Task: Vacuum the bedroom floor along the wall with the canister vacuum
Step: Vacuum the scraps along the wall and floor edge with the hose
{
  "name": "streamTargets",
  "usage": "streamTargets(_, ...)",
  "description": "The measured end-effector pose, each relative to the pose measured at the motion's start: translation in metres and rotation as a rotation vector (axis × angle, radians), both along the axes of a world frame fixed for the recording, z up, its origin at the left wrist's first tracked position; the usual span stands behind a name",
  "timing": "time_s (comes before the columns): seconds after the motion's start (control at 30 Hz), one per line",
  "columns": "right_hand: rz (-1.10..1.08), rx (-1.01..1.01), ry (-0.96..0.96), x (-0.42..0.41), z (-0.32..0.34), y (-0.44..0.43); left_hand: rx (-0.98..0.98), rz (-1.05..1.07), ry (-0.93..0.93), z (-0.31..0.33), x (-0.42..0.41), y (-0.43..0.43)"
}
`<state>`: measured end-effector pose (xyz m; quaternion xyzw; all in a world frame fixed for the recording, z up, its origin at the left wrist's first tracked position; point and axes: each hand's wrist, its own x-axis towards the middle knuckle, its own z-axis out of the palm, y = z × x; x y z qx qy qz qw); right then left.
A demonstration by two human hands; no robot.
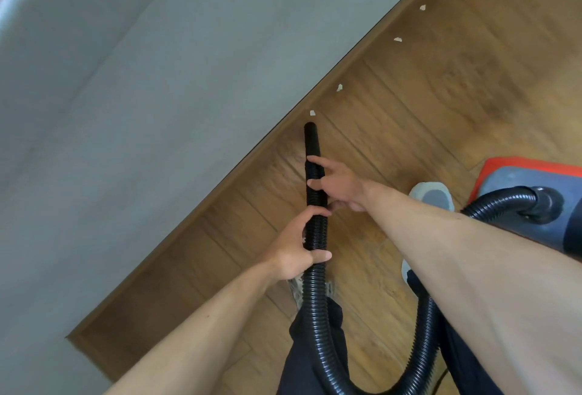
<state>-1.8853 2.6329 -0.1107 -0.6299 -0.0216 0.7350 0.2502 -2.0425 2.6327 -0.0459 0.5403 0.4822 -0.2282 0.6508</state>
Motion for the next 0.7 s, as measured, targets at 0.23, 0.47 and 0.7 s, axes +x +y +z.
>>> streamTargets(0.23, -0.047, 0.035, -0.026, 0.014, -0.009, 0.0, 0.024, 0.004, 0.004, -0.007, 0.02, 0.0)
streamTargets(0.47, -0.088, 0.069, -0.019, 0.032, -0.017, 0.003, 0.034, -0.013, -0.003, -0.015, 0.039, 0.007)
streamTargets(0.7, -0.085, 0.104, -0.053, 0.058, -0.025, 0.005, 0.021, -0.037, -0.005, -0.021, 0.063, 0.012)
